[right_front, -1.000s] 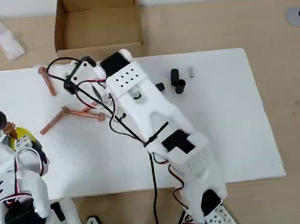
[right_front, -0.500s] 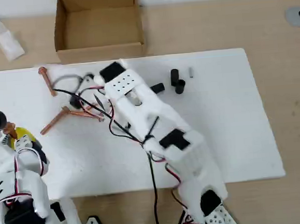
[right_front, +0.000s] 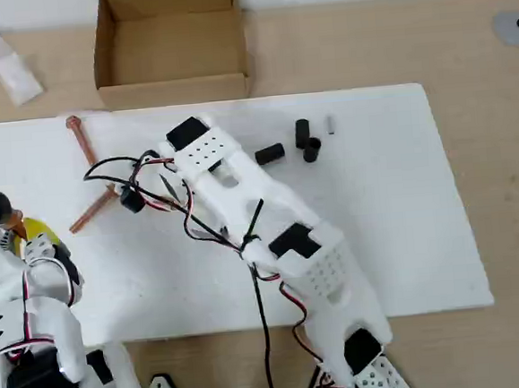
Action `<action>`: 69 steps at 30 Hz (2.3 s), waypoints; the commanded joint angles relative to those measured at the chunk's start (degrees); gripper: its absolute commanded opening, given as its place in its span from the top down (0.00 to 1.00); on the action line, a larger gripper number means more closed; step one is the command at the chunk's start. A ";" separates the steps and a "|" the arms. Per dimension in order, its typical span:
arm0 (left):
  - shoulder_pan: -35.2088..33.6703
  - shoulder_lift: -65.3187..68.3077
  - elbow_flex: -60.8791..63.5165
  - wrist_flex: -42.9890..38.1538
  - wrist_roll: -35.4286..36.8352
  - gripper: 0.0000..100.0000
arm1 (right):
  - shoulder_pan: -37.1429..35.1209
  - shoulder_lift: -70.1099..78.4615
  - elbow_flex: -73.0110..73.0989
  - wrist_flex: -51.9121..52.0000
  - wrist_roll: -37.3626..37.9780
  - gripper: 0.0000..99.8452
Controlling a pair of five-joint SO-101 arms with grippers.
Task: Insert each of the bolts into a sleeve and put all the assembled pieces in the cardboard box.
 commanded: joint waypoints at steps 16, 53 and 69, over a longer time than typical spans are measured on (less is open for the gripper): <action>-1.14 -0.40 -3.87 -0.09 -0.70 0.99 | -2.42 0.31 -1.80 -4.57 0.62 0.86; -9.93 -0.66 -14.95 -0.26 -2.37 0.99 | 4.00 -20.44 -25.27 3.25 -15.30 0.99; 0.44 -0.22 -15.47 -0.53 0.35 0.99 | -0.40 -83.65 11.65 2.11 -23.74 0.99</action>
